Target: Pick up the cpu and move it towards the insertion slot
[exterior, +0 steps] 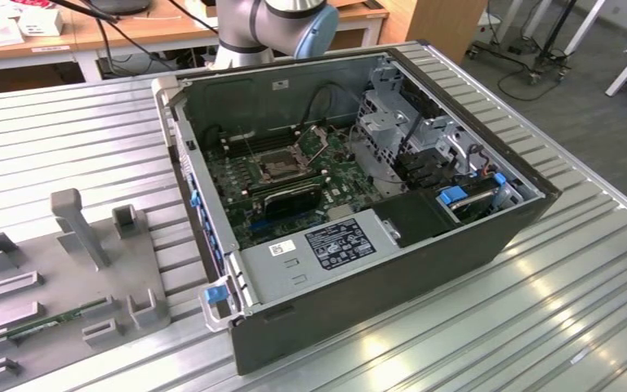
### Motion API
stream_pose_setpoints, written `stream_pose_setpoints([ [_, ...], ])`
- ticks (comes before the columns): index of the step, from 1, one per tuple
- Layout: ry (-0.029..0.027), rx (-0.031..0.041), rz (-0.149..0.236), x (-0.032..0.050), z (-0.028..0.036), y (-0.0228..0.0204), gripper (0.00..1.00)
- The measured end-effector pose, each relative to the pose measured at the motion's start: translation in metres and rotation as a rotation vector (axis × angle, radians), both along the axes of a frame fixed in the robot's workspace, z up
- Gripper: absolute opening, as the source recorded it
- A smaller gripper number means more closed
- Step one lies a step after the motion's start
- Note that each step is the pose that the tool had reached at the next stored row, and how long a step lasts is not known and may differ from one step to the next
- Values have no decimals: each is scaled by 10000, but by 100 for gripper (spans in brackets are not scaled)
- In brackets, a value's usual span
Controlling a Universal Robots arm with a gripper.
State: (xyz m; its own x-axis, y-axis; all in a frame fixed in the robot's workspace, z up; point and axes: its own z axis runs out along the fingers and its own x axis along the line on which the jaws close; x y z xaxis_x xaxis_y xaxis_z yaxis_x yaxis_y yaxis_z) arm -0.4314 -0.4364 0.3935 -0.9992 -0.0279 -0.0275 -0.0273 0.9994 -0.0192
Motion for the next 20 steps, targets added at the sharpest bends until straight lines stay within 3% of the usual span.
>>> stream_pose_setpoints([
  [20, 1, 0, -5, 127, 0, 0, 55],
])
